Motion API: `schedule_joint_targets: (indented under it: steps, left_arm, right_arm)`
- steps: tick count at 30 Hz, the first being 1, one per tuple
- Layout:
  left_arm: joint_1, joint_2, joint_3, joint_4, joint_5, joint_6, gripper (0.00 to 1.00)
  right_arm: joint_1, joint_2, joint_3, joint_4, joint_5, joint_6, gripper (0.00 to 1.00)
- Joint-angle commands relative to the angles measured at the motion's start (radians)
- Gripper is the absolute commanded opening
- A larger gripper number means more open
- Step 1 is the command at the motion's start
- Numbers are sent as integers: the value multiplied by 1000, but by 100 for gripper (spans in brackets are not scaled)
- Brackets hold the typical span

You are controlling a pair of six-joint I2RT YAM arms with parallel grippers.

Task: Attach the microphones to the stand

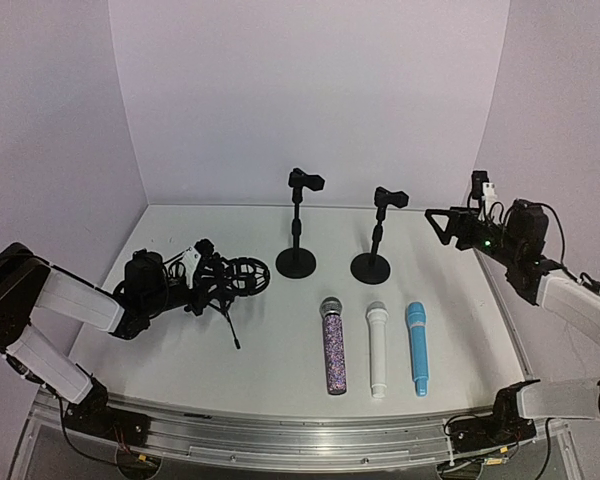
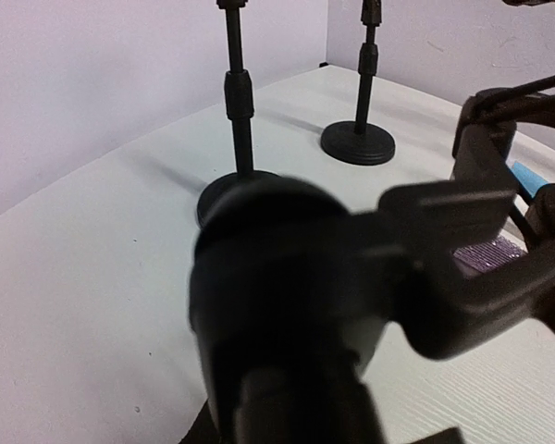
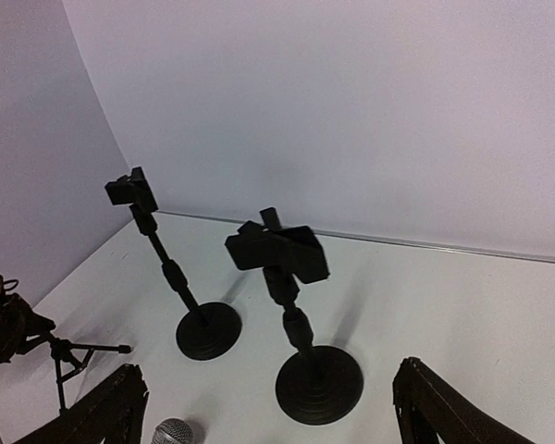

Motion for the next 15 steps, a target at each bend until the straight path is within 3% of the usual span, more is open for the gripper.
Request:
schedule_joint_targets:
  steps: [1,6,15]
  left_arm:
    - [-29,-5,-2,146,-136,-30,0]
    - [-36,-21,-2,56,-148,-114,0]
    - [-37,-13,-5,22,-68,-186,15]
  right_arm:
    - [102,-2,50,5,27,-21,90]
    - [170,33,75,5,33,-30,90]
    - [227,85,120,14,49,-62,90]
